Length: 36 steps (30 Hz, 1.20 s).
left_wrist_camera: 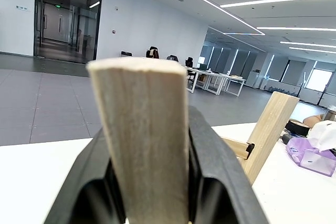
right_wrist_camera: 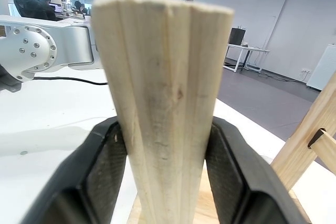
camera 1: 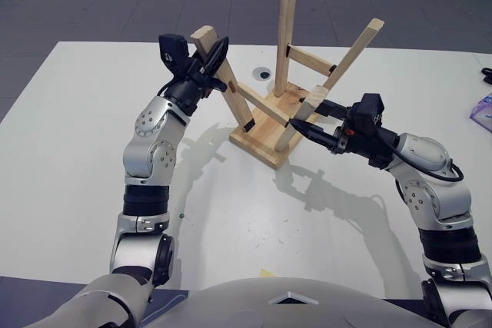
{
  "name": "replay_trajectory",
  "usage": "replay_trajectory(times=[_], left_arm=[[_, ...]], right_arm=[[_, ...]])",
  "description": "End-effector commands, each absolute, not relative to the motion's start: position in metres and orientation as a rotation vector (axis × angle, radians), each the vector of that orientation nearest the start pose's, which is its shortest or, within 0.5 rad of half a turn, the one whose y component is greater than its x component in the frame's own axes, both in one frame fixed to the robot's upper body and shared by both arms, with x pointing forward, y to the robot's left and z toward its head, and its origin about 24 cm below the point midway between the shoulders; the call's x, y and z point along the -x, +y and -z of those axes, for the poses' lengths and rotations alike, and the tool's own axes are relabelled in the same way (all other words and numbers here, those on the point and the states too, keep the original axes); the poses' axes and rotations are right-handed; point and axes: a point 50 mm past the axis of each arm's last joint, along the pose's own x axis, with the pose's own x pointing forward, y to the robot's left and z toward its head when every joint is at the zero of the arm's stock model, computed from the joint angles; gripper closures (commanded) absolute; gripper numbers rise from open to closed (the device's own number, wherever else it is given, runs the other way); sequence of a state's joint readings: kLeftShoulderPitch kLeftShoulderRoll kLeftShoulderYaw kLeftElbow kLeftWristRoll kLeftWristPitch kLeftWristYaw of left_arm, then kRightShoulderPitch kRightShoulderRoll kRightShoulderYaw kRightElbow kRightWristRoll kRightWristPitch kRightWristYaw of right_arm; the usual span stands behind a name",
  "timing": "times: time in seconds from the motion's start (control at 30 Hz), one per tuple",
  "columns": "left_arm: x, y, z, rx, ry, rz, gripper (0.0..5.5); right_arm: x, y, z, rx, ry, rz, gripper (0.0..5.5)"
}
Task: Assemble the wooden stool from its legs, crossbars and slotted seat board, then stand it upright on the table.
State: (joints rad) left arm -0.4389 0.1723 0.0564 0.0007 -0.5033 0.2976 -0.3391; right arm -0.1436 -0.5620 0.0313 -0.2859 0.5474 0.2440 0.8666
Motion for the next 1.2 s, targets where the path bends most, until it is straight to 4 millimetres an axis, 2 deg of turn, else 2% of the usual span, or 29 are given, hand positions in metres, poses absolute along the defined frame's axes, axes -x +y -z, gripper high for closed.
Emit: replay_trajectory(times=[0.03,0.3,0.5,0.63,0.83,1.0,1.1,1.2], left_arm=[[-0.318,0.15,-0.108,0.201,0.027,0.395,4.46],[-0.319,0.134,-0.115,0.171,0.012,0.451,4.46],[-0.317,0.132,-0.112,0.158,0.023,0.462,4.46],[-0.316,0.129,-0.11,0.155,0.027,0.47,4.46],[-0.312,0.124,-0.108,0.121,0.036,0.491,4.46],[-0.309,0.117,-0.111,0.027,0.013,0.533,4.46],[-0.311,0.118,-0.121,0.185,0.0,0.492,4.45],[-0.315,0.13,-0.118,0.244,0.024,0.428,4.46]], right_arm=[[-0.239,-0.165,-0.109,0.067,0.055,-1.087,3.38],[-0.24,-0.159,-0.111,0.072,0.057,-1.097,3.38],[-0.248,-0.159,-0.088,0.245,0.24,-1.033,3.39],[-0.247,-0.158,-0.087,0.284,0.298,-1.053,3.39],[-0.257,-0.148,-0.114,0.252,0.262,-1.016,3.39],[-0.258,-0.137,-0.141,0.184,0.232,-1.026,3.43],[-0.258,-0.136,-0.15,0.159,0.237,-1.033,3.45],[-0.26,-0.143,-0.144,0.17,0.269,-1.0,3.45]])
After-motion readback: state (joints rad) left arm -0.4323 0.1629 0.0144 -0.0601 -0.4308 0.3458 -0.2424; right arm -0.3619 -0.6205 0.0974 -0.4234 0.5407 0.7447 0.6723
